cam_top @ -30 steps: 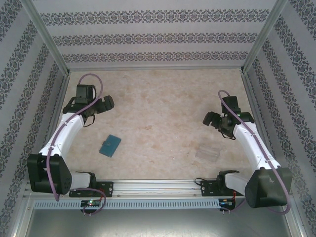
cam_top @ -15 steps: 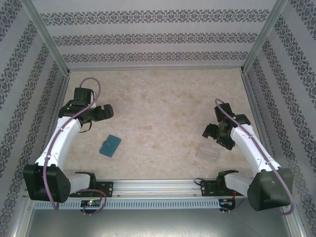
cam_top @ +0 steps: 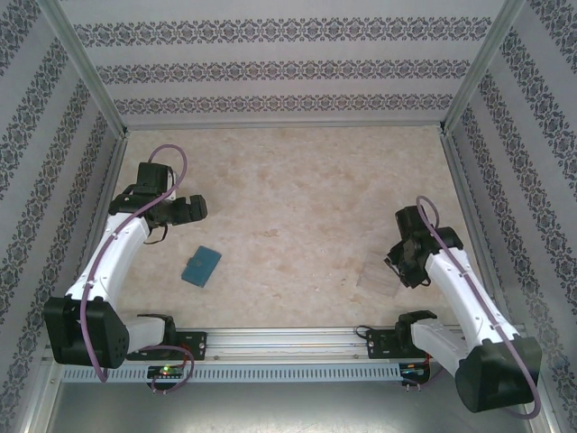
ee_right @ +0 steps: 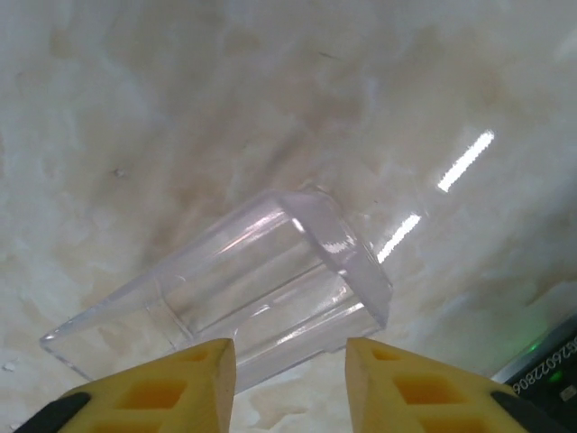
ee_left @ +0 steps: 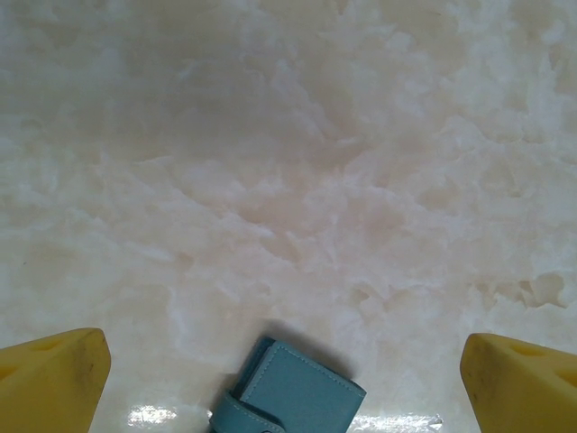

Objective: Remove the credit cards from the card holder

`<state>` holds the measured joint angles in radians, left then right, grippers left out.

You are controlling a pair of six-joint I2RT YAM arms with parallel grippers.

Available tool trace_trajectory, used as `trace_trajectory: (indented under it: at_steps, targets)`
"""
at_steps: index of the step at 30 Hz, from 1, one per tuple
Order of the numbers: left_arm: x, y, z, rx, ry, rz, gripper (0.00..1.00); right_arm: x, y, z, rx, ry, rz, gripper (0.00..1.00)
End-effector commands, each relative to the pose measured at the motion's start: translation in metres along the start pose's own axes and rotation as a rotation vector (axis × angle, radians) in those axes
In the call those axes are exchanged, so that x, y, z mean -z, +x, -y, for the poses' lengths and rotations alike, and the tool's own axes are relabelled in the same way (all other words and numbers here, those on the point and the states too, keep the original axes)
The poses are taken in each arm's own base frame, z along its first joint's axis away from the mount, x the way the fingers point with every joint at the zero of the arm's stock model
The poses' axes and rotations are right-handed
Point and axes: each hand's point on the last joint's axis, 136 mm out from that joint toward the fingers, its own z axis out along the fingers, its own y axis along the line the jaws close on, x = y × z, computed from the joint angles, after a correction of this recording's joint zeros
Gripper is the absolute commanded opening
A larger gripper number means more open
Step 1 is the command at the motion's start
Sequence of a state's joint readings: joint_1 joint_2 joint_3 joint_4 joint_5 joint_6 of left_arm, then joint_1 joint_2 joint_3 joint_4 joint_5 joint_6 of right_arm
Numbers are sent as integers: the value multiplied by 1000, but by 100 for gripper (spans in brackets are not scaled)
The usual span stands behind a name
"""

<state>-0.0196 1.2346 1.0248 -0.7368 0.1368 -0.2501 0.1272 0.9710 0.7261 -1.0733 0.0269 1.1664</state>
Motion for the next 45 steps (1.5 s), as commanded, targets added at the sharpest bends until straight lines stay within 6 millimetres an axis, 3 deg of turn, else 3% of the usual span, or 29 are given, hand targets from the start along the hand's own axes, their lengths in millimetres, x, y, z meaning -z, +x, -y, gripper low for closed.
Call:
trace_trajectory:
  at_steps: [1,6,11,24,32,37,45]
  targets:
    - [4,4,-1,-31,-10,6,100,-6,10,13,-258,10,-24,33]
    - [3,5,-1,-38,-13,5,100,-17,18,5,-368,-29,-72,31]
    - [3,5,-2,-37,-15,6,100,-16,15,4,-412,-42,-60,30]
    - [3,4,-3,-48,-23,9,100,-18,9,-25,-477,-85,-42,29]
    - [3,4,-4,-51,-27,9,100,-3,5,-45,-481,-126,-29,26]
    - [2,4,-5,-56,-32,7,100,0,0,-55,-479,-122,-19,31]
    - [1,5,-7,-63,-43,2,100,-13,-4,-69,-487,-108,-19,36]
